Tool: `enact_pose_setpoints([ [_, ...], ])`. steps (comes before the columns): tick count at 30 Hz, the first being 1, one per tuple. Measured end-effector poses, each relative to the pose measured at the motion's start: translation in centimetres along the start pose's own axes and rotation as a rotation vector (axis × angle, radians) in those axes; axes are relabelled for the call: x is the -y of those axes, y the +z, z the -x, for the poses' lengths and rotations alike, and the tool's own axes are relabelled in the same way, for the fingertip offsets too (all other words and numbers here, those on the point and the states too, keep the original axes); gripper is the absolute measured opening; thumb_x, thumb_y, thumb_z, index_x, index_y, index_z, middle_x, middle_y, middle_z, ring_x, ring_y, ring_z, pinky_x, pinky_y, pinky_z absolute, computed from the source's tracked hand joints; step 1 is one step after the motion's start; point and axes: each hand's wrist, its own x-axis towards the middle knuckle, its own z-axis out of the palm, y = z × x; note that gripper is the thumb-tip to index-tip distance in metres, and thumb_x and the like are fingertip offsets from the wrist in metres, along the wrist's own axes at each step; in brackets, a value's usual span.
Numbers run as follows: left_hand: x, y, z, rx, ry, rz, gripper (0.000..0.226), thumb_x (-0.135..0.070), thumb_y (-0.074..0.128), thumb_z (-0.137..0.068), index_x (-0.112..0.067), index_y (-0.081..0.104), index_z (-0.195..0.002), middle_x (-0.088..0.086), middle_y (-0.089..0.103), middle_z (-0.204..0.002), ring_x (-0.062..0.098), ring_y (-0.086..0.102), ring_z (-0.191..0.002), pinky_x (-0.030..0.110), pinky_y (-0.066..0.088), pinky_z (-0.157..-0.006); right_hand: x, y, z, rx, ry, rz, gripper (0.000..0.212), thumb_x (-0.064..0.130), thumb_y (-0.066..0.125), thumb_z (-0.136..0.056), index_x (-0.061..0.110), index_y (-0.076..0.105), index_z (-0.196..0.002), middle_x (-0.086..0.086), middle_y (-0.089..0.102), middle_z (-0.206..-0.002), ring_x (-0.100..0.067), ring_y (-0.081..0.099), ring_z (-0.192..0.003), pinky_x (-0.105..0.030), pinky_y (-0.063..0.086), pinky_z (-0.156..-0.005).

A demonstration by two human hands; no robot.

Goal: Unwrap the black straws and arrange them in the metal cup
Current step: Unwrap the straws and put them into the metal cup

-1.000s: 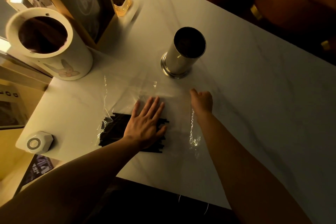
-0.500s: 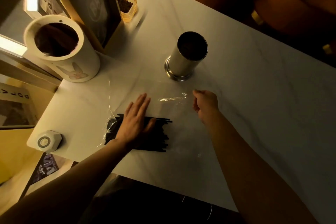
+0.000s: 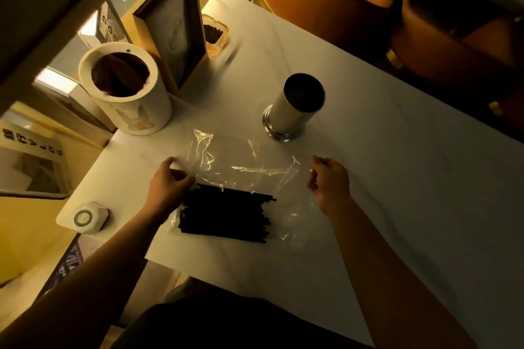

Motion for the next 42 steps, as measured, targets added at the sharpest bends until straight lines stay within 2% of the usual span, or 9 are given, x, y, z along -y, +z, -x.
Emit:
enact_pose_setpoints([
  [7,-1.3,-0.6,0.5,0.06,-0.028,-0.053,0.005,-0.014,0.068,-0.099,-0.01,0.071,-0.099,0.015,0.071,-0.105,0.028,0.067,-0.09,0.033,0.053,-0.071,1.7,-1.6,1.9,0.023,-0.101,0.05,0.023,0.019,0.06,-0.094,0.01,0.054,-0.075,-0.003,0.047,-0.059,-0.016,0.043,-0.054,-0.034,0.041,-0.055],
  [12,-1.4,-2.5,3.0,0.089,0.163,0.115,0.007,-0.011,0.06,-0.103,-0.009,0.064,-0.108,0.014,0.074,-0.098,0.033,0.072,-0.094,0.05,0.056,-0.089,4.2,-1.7,4.2,0.029,-0.196,0.055,0.021,0.021,0.063,-0.094,0.011,0.057,-0.076,-0.005,0.052,-0.064,-0.018,0.049,-0.059,-0.033,0.048,-0.058],
  [15,-1.3,-4.9,3.6,0.07,0.313,0.269,0.018,-0.008,0.064,-0.098,-0.018,0.065,-0.114,0.007,0.075,-0.096,0.029,0.073,-0.097,0.04,0.058,-0.087,7.2,-1.7,6.5,0.068,-0.256,0.036,0.016,0.024,0.064,-0.093,0.011,0.062,-0.082,-0.005,0.055,-0.067,-0.02,0.053,-0.065,-0.035,0.05,-0.062],
  [18,-0.8,-6.8,3.3,0.207,0.368,0.603,0.057,-0.01,0.07,-0.095,-0.033,0.054,-0.144,0.008,0.069,-0.13,0.024,0.066,-0.122,0.039,0.054,-0.1,11.7,-1.5,9.0,0.145,-0.294,-0.072,0.011,0.021,0.066,-0.092,0.012,0.067,-0.085,-0.005,0.057,-0.068,-0.02,0.054,-0.068,-0.032,0.05,-0.06],
  [21,-1.8,-3.0,3.1,0.389,0.212,0.552,0.079,-0.032,0.09,-0.074,-0.04,0.055,-0.144,-0.005,0.059,-0.148,0.014,0.059,-0.132,0.042,0.046,-0.107,16.4,-0.8,11.1,0.213,-0.377,-0.075,0.01,0.019,0.065,-0.091,0.01,0.069,-0.096,-0.005,0.06,-0.072,-0.02,0.056,-0.072,-0.032,0.05,-0.06],
  [26,-6.2,4.0,2.0,0.481,0.105,0.773,0.019,-0.028,0.057,-0.101,-0.016,0.068,-0.111,0.013,0.063,-0.143,0.039,0.057,-0.133,0.06,0.053,-0.097,22.5,-0.9,13.3,0.169,-0.626,0.19,0.033,0.025,0.062,-0.093,-0.004,0.063,-0.107,-0.031,0.063,-0.103,-0.044,0.062,-0.092,-0.055,0.055,-0.086],
  [33,-9.0,0.8,2.2,0.205,0.429,0.611,0.039,-0.027,0.051,-0.107,-0.029,0.049,-0.146,-0.022,0.058,-0.142,0.004,0.057,-0.132,0.056,0.055,-0.098,27.7,-3.6,13.5,0.147,-0.694,0.155,0.022,0.021,0.063,-0.094,0.011,0.059,-0.074,-0.002,0.046,-0.061,-0.013,0.047,-0.058,-0.028,0.047,-0.059],
  [38,-9.4,2.7,3.7,0.296,0.356,0.955,0.032,-0.017,0.039,-0.111,-0.023,0.061,-0.134,0.018,0.052,-0.152,0.035,0.056,-0.137,0.06,0.053,-0.102,27.2,-2.7,11.4,0.195,-0.597,0.094,0.024,0.022,0.062,-0.094,0.008,0.055,-0.076,-0.003,0.046,-0.064,-0.021,0.05,-0.067,-0.036,0.05,-0.072],
  [42,-11.6,0.1,3.8,0.152,0.346,1.012,0.024,-0.014,0.048,-0.107,-0.022,0.062,-0.124,0.014,0.057,-0.148,0.033,0.057,-0.136,0.054,0.056,-0.1,26.1,-2.1,8.9,0.209,-0.494,0.072,0.019,0.023,0.063,-0.094,0.008,0.06,-0.082,-0.002,0.051,-0.065,-0.017,0.049,-0.062,-0.03,0.045,-0.061],
])
